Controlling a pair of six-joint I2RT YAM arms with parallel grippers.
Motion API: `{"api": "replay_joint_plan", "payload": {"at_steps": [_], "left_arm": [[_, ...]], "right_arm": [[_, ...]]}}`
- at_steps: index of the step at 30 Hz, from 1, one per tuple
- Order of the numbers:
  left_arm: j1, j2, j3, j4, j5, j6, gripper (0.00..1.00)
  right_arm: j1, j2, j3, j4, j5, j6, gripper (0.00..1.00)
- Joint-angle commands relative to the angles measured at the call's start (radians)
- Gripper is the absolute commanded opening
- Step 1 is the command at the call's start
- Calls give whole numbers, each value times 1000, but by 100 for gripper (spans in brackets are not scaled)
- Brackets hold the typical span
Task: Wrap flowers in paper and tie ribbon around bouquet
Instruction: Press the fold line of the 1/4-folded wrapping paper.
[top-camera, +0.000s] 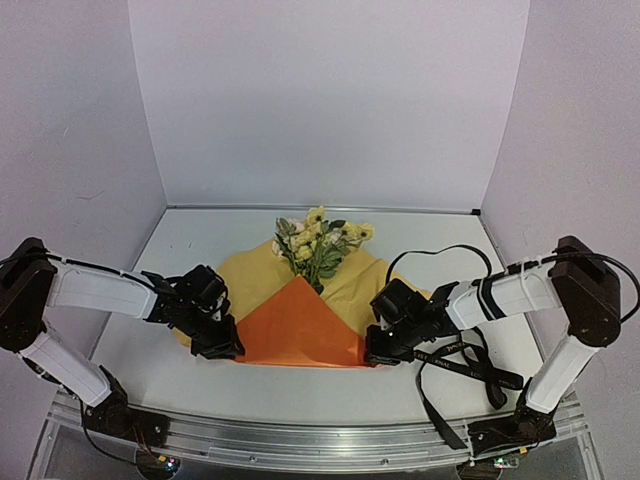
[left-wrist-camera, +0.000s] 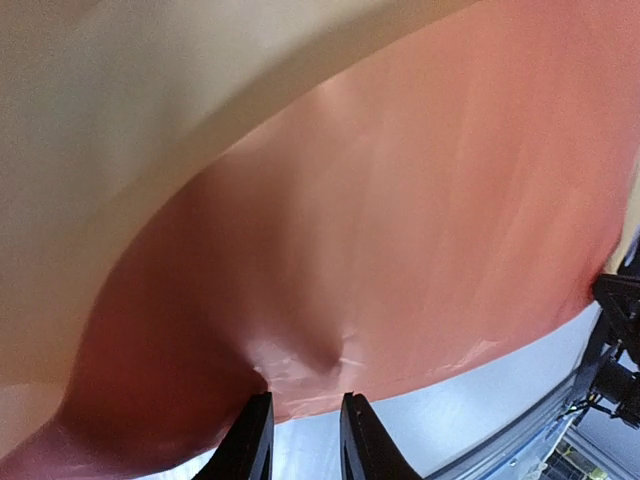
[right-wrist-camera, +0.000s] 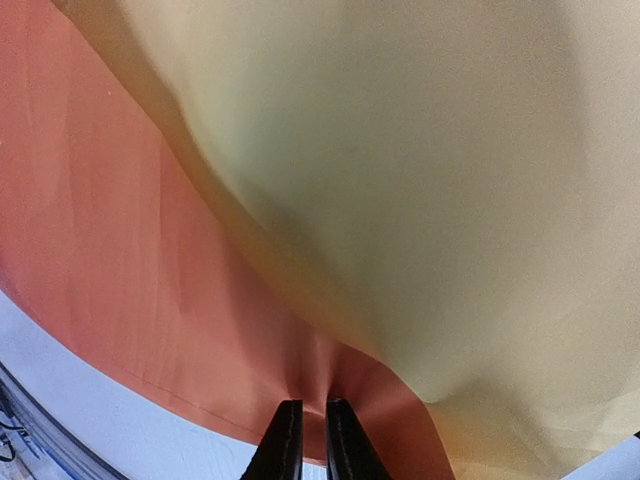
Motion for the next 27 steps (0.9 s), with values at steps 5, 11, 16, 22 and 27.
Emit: {"api": "replay_joint_plan", "payload": {"at_steps": [5,11,16,22,27], "left_arm": [[27,-50,-92,-57,-137,-74,26],[174,-161,-156,-87,-168,-65,27],[248,-193,-181,-126,-185,-52,28],[271,-199,-184,-123,-173,-51,26],[271,-205,-99,-169,-165,22,26]], "right_arm": [[1,58,-23,-52,40,12,11],[1,48,-50,-51,54,13,11],[0,43,-63,-50,59,12,11],[-1,37,-64,-46,54,17,11],[0,22,-18,-55,20,21,13]]}}
